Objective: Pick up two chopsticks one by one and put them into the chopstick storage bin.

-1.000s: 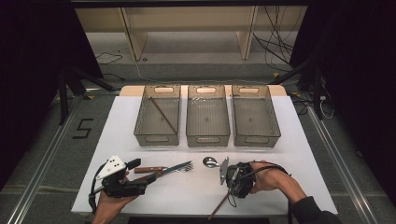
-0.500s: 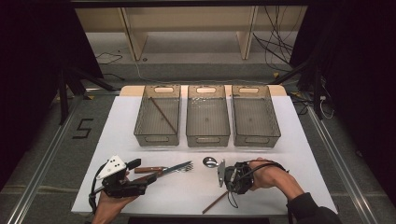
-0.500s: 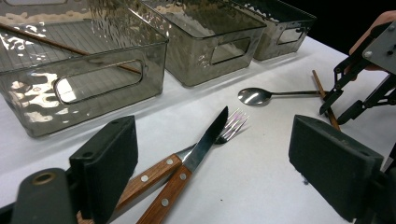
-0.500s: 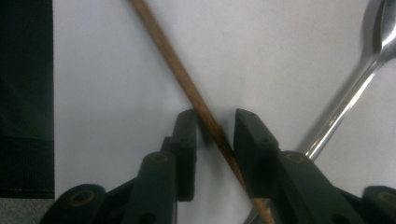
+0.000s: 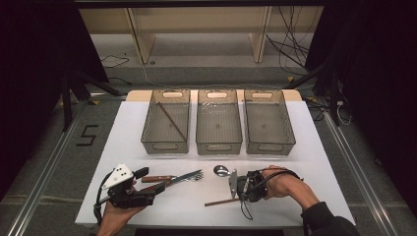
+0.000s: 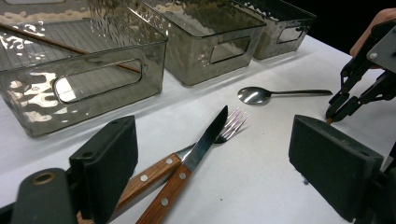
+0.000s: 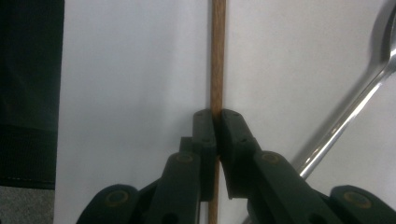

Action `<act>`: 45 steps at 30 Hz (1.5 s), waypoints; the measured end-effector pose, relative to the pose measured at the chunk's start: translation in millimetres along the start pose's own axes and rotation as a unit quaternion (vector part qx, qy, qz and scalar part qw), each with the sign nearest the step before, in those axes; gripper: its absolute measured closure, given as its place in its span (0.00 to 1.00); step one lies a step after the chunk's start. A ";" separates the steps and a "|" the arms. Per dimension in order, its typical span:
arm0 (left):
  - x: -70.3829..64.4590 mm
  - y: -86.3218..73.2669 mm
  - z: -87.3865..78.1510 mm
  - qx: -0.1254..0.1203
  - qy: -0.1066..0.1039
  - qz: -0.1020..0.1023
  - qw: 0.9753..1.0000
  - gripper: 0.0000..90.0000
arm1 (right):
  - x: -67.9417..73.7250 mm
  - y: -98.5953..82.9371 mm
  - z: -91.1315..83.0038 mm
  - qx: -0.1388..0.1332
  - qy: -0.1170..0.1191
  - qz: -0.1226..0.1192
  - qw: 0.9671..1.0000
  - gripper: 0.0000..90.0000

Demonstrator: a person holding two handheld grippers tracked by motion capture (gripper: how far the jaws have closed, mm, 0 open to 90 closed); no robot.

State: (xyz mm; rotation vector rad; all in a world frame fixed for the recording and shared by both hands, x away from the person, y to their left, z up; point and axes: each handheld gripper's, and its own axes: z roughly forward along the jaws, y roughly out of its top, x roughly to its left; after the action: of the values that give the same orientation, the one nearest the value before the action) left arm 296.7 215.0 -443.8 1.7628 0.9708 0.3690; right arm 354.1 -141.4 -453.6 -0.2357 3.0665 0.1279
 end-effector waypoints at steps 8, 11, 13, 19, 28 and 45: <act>0.1 0.1 -0.3 0.000 0.000 0.001 1.000 0.17 | -5.4 2.0 -15.4 -0.022 -0.005 0.030 0.999 0.95; 0.3 0.2 -0.4 0.000 0.001 0.001 1.000 0.17 | -11.9 1.4 -24.4 -0.048 -0.011 0.053 0.997 0.95; 0.3 0.2 -0.5 -0.001 0.001 0.000 1.000 0.17 | -17.8 1.0 -31.2 -0.062 -0.018 0.075 0.995 0.95; 1.5 0.3 -1.4 -0.002 0.002 0.001 1.000 0.17 | -35.6 3.4 -52.0 -0.118 -0.037 0.151 0.981 0.95; 1.4 0.8 -1.3 -0.002 0.001 0.002 1.000 0.17 | -66.1 11.2 -78.1 -0.210 -0.056 0.254 0.942 0.95; 2.8 1.3 -3.4 -0.010 0.002 -0.002 1.000 0.17 | -118.5 55.3 -91.9 -0.292 -0.044 0.331 0.896 0.95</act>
State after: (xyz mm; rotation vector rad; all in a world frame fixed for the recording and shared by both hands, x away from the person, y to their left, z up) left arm 296.8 219.1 -441.8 1.7428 0.9702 0.3782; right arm 457.3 -77.2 -349.7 0.7779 2.7769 1.0509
